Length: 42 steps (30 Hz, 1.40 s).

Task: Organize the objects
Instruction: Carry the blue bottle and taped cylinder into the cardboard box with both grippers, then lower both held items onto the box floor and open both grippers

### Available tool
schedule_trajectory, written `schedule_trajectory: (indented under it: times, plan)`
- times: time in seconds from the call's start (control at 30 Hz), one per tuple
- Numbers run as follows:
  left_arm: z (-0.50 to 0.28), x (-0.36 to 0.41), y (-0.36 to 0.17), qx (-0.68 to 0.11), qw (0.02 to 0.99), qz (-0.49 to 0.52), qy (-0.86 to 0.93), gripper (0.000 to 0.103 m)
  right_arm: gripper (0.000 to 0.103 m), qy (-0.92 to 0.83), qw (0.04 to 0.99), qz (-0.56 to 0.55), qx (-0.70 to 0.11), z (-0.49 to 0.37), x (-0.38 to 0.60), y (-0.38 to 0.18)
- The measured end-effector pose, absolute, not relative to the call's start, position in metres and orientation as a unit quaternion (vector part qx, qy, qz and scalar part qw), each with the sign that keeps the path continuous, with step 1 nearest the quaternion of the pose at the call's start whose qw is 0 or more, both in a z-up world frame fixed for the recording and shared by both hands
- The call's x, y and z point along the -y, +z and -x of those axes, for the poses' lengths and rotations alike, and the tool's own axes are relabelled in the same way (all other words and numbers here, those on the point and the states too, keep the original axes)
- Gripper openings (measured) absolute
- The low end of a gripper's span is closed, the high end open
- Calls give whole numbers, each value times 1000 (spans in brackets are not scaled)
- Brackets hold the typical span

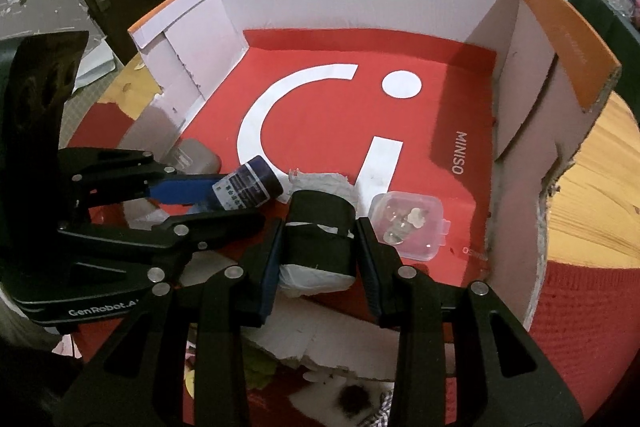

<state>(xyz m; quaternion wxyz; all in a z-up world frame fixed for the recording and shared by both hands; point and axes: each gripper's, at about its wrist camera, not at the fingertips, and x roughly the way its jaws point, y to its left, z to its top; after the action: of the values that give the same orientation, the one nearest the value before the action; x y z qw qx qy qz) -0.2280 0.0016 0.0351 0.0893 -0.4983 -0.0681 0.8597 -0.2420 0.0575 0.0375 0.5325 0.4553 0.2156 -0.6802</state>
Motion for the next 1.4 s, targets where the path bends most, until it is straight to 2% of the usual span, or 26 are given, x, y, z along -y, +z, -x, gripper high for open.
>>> schedule_trajectory:
  times: [0.97, 1.1, 1.4]
  plan:
    - [231, -5, 34, 34, 97, 500, 860, 30, 35, -667, 533, -457, -250, 249, -52, 39]
    - [231, -5, 34, 27, 89, 495, 864, 34, 35, -667, 533, -456, -251, 248, -53, 40]
    - [231, -6, 35, 23, 89, 493, 865, 36, 35, -667, 533, -456, -251, 246, -54, 41]
